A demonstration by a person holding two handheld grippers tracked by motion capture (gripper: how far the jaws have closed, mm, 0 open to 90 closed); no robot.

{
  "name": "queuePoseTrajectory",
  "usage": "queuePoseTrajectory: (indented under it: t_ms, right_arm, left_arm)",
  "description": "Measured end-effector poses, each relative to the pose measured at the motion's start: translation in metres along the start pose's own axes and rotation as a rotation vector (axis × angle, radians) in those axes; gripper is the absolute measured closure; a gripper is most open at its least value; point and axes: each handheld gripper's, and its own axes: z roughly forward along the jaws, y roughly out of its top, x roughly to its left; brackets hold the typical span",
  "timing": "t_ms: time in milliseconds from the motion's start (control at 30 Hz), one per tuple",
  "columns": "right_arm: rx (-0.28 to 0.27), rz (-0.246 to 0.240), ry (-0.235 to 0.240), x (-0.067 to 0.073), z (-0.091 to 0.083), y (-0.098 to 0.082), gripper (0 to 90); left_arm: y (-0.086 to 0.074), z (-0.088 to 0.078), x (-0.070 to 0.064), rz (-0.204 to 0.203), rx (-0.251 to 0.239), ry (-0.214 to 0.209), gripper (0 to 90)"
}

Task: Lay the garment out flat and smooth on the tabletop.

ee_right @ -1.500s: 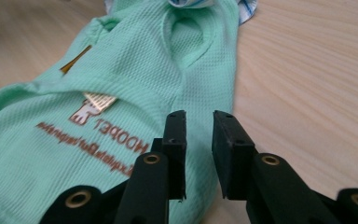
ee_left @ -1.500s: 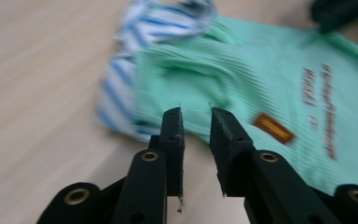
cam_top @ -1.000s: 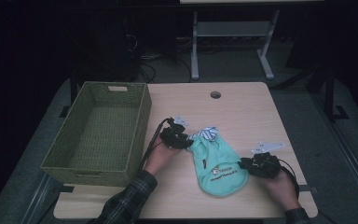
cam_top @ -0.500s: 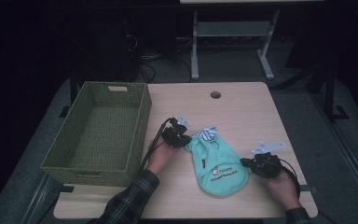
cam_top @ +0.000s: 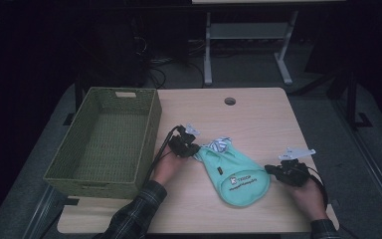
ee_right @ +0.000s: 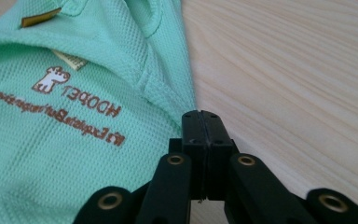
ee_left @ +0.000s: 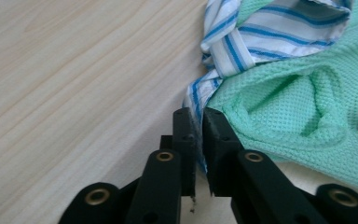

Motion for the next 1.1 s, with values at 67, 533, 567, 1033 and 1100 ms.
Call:
queuePoseTrajectory:
  t_ms: [67, 533, 567, 1033, 1100]
  right_arm:
    - [-0.009, 0.009, 0.013, 0.000, -0.001, 0.000, 81.6]
    - [-0.086, -0.035, 0.081, 0.022, 0.002, 0.025, 89.7]
    - [-0.081, -0.038, 0.092, 0.025, 0.005, 0.028, 89.7]
    - [-0.005, -0.095, 0.156, 0.059, 0.056, 0.054, 89.7]
    - [0.019, -0.106, 0.155, 0.061, 0.063, 0.053, 89.7]
  left_arm:
    - [0.000, -0.003, 0.000, -0.008, -0.007, -0.001, 75.5]
    - [0.004, -0.021, 0.000, -0.044, -0.086, -0.031, 54.6]
    - [0.003, -0.020, 0.000, -0.049, -0.085, -0.030, 53.9]
    - [0.000, -0.015, 0.005, -0.063, -0.070, -0.035, 50.3]
    - [0.000, -0.015, 0.005, -0.068, -0.069, -0.035, 49.6]
